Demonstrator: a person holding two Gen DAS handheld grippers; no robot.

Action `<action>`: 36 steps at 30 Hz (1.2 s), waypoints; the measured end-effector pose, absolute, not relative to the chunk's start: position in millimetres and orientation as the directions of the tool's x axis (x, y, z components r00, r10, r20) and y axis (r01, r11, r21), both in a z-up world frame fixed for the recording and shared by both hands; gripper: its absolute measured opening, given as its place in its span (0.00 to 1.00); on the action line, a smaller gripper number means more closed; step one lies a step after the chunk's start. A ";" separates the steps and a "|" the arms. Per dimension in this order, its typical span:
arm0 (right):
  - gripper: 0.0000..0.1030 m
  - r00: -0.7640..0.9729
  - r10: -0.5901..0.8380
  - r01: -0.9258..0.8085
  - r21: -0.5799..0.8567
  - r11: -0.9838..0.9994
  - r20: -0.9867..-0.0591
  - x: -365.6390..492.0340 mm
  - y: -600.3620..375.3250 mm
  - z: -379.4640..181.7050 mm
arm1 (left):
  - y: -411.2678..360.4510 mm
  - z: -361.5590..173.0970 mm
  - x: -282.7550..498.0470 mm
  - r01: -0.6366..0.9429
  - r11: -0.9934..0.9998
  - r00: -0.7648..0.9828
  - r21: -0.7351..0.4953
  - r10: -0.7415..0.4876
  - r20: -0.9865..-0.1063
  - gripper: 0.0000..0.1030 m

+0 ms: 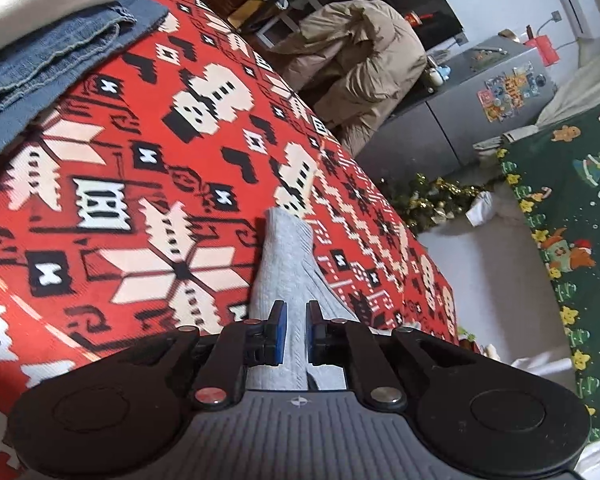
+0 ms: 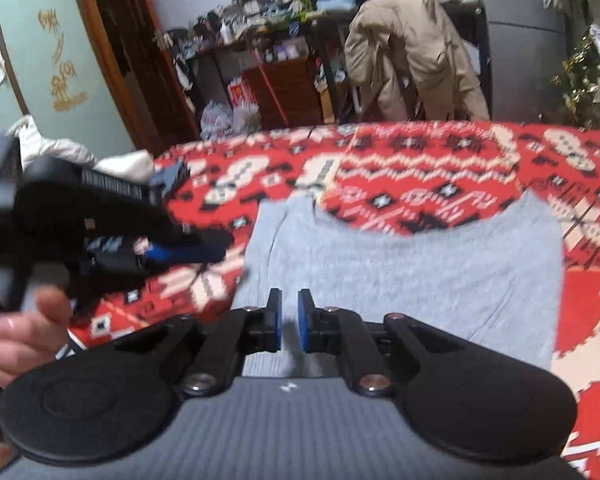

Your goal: Fold clothes

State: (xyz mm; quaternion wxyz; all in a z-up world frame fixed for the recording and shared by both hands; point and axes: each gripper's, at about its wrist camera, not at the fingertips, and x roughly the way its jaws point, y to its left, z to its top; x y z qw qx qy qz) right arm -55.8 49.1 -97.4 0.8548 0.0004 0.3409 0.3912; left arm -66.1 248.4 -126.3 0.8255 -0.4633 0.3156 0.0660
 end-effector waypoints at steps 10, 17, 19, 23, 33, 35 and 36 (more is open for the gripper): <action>0.10 0.536 0.569 -0.554 0.248 0.795 -0.624 -75.8 -18.3 -74.5 | 237.7 -121.1 -88.1 -0.400 0.583 0.771 -0.707 -0.204 -0.604 0.09; 0.10 0.579 0.512 -0.471 0.252 0.845 -0.635 -92.6 -60.9 -66.1 | 216.6 -110.4 -91.2 -0.293 0.631 0.789 -0.718 -0.265 -0.555 0.12; 0.10 0.575 0.497 -0.458 0.249 0.854 -0.650 -89.3 -60.1 -72.3 | 206.2 -108.4 -87.1 -0.254 0.661 0.790 -0.706 -0.279 -0.546 0.12; 0.10 0.559 0.501 -0.448 0.268 0.853 -0.660 -75.8 -50.7 -86.9 | 187.5 -111.6 -69.4 -0.163 0.688 0.782 -0.707 -0.346 -0.517 0.12; 0.09 0.503 0.477 -0.431 0.269 0.861 -0.721 -64.4 -27.6 -120.2 | 153.3 -144.1 -31.2 -0.202 0.800 0.654 -0.565 -0.320 -0.686 0.08; 0.09 0.490 0.476 -0.433 0.270 0.860 -0.730 -69.3 -30.0 -117.6 | 161.1 -146.6 -33.4 -0.233 0.777 0.654 -0.584 -0.320 -0.686 0.04; 0.10 0.488 0.477 -0.437 0.268 0.859 -0.731 -72.3 -31.6 -115.3 | 165.1 -147.7 -34.7 -0.249 0.765 0.654 -0.595 -0.320 -0.685 0.04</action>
